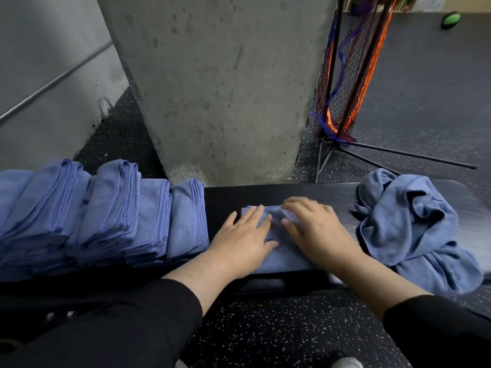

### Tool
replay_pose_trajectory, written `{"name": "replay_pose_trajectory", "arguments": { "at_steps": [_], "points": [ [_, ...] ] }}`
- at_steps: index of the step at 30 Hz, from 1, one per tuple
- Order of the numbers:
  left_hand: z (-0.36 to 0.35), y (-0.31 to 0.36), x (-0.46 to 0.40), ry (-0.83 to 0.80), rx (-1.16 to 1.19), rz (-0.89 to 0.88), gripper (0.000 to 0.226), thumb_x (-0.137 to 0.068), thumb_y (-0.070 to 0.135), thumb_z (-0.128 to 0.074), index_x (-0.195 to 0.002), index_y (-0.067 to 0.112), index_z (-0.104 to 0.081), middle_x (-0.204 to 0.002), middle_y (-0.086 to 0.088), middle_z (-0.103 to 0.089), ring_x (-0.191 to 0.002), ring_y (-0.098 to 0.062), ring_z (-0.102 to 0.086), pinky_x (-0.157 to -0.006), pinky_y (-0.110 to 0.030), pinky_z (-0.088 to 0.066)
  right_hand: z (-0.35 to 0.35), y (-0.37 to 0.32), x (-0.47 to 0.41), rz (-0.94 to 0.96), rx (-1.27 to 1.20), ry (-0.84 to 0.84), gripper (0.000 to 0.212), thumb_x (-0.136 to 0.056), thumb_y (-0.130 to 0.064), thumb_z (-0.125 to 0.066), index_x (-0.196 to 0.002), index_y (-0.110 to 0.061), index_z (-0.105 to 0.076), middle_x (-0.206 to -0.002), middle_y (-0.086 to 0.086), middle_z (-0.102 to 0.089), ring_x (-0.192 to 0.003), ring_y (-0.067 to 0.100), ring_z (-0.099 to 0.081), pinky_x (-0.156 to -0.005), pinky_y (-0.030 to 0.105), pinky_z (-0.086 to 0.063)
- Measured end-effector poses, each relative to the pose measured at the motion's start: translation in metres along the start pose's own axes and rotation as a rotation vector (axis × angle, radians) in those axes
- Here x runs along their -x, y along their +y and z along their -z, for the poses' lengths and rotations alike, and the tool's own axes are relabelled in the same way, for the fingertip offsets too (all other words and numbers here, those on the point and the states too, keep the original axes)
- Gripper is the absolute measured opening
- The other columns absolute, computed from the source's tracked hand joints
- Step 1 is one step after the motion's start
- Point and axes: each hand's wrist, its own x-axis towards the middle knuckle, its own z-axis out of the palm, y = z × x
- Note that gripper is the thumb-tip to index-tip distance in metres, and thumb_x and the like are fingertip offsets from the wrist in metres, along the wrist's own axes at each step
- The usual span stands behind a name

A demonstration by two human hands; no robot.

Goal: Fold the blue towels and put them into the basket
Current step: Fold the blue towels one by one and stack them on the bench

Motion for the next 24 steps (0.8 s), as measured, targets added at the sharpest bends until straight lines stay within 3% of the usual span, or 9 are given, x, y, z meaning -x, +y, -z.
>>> {"name": "replay_pose_trajectory", "arguments": {
  "at_steps": [2,4,8,10,12,14,17,20,24],
  "points": [
    [-0.005,0.0,0.001,-0.036,-0.001,0.014,0.071,-0.104,0.057,-0.021,-0.161,0.019,-0.003,-0.169,-0.003,0.01,-0.155,-0.015,0.011,-0.126,-0.047,-0.002,-0.006,0.001,0.015,-0.036,0.001,-0.296,0.068,-0.094,-0.062,-0.016,-0.151,-0.031,-0.037,-0.162,-0.013,-0.027,-0.15,0.008,-0.023,-0.12,0.045,-0.019],
    [-0.007,0.0,0.0,-0.054,0.019,0.028,0.072,-0.104,0.058,-0.019,-0.161,0.02,0.003,-0.168,0.0,0.014,-0.154,-0.013,0.015,-0.125,-0.048,0.0,-0.011,0.009,0.024,-0.075,0.005,-0.457,0.072,-0.095,-0.062,-0.011,-0.16,-0.032,-0.011,-0.166,-0.018,0.003,-0.152,0.001,0.007,-0.125,0.044,-0.002],
    [-0.009,-0.002,0.001,-0.074,0.044,0.025,0.071,-0.104,0.057,-0.018,-0.16,0.02,0.006,-0.167,0.003,0.018,-0.153,-0.011,0.018,-0.125,-0.05,0.002,-0.009,0.019,0.024,-0.097,0.02,-0.5,0.068,-0.102,-0.055,-0.018,-0.16,-0.028,0.004,-0.164,-0.017,0.014,-0.15,0.001,0.016,-0.125,0.043,0.002],
    [-0.008,-0.002,0.001,-0.064,0.039,0.024,0.072,-0.104,0.057,-0.018,-0.16,0.02,0.006,-0.168,0.002,0.017,-0.153,-0.012,0.017,-0.125,-0.05,0.002,-0.008,0.022,0.025,-0.083,0.004,-0.465,0.069,-0.1,-0.057,-0.02,-0.161,-0.026,-0.006,-0.166,-0.015,0.006,-0.152,0.002,0.008,-0.126,0.045,-0.002],
    [-0.008,-0.001,0.001,-0.036,0.023,0.031,0.072,-0.104,0.057,-0.021,-0.161,0.018,-0.001,-0.169,0.0,0.011,-0.154,-0.013,0.012,-0.125,-0.05,0.001,-0.002,0.022,0.031,0.001,-0.022,-0.294,0.065,-0.098,-0.059,-0.026,-0.152,-0.025,-0.038,-0.163,-0.009,-0.028,-0.149,0.01,-0.026,-0.121,0.051,-0.023],
    [-0.006,0.002,0.001,0.08,-0.034,0.0,0.066,-0.104,0.054,-0.029,-0.157,0.015,-0.025,-0.168,-0.005,-0.012,-0.155,-0.018,-0.006,-0.125,-0.046,-0.008,0.002,0.026,0.04,0.133,-0.039,-0.166,0.052,-0.097,-0.062,-0.039,-0.131,-0.028,-0.059,-0.14,-0.008,-0.054,-0.126,0.017,-0.054,-0.105,0.047,-0.042],
    [-0.002,0.003,0.007,0.235,-0.045,-0.106,0.046,-0.102,0.054,-0.039,-0.125,0.02,-0.061,-0.137,0.001,-0.053,-0.134,-0.02,-0.044,-0.11,-0.037,-0.029,0.002,0.031,0.053,0.195,-0.076,-0.226,0.059,-0.089,-0.07,-0.052,-0.131,-0.029,-0.059,-0.137,-0.01,-0.051,-0.127,0.015,-0.052,-0.101,0.037,-0.044],
    [0.001,0.004,0.02,0.174,0.01,-0.141,0.058,-0.098,0.064,-0.038,-0.134,0.022,-0.057,-0.146,0.001,-0.047,-0.137,-0.019,-0.04,-0.109,-0.038,-0.031,0.003,0.033,0.055,0.169,-0.074,-0.237,0.062,-0.082,-0.06,-0.059,-0.135,-0.028,-0.056,-0.141,-0.012,-0.048,-0.131,0.011,-0.048,-0.099,0.037,-0.045],
    [0.001,0.001,0.034,0.111,0.008,-0.136,0.069,-0.091,0.069,-0.047,-0.141,0.021,-0.049,-0.15,-0.001,-0.042,-0.14,-0.021,-0.036,-0.114,-0.041,-0.03,0.008,0.022,0.049,0.13,-0.063,-0.167,0.037,-0.084,-0.045,-0.05,-0.116,-0.029,-0.06,-0.124,-0.018,-0.059,-0.114,0.011,-0.058,-0.085,0.041,-0.051]
  ]
}}
